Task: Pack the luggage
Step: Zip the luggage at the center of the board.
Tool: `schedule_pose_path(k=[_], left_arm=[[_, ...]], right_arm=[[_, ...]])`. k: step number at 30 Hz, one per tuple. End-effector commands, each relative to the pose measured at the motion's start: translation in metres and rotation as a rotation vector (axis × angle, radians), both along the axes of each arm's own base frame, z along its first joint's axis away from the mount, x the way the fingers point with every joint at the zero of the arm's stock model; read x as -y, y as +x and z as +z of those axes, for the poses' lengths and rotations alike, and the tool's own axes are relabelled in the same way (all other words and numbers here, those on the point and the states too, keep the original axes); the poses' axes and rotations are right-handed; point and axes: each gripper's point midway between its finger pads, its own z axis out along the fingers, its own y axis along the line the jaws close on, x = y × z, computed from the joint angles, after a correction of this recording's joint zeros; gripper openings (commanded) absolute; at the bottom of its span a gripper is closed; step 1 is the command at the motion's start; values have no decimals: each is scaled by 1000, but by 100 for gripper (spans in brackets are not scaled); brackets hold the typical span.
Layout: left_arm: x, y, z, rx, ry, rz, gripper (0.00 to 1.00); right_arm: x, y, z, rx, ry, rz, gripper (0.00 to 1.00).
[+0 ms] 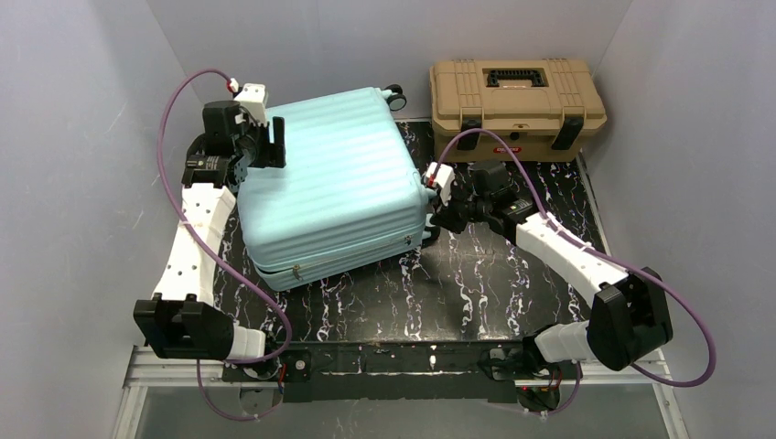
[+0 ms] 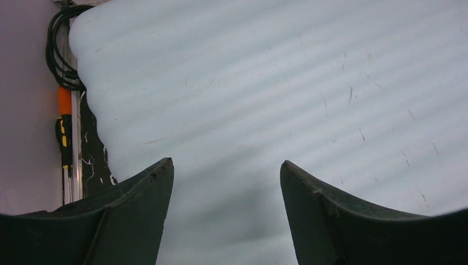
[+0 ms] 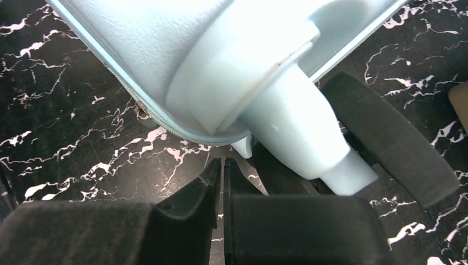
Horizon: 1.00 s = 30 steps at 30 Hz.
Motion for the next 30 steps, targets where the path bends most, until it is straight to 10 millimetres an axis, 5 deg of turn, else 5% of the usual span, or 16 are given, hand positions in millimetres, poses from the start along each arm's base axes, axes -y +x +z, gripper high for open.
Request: schedule_pose_path(k=[1,7,12,15,20,25,30], left_arm=[[6,-10,-2,-10,18,-19,69],[13,-11,2,0,21,-31,69],[18,-10,13,31,44,-22,69],[19,-8,21,59,61,-9,69],[0,-4,19,68,98,101,70],[-4,-3,8,41,109,126,70],[-5,-1,8,35,122,129,70]], right_arm=[[-1,40,46,200,56,-85,15],[-8,17,42,116,97,-27,20],[-24,-30,22,-4,159,49,45],[-29,-46,14,-51,196,49,50],[-35,-41,-5,-116,232,-18,52],[-45,-27,-4,-111,262,-82,58],[-56,-35,-8,-127,270,-49,61]])
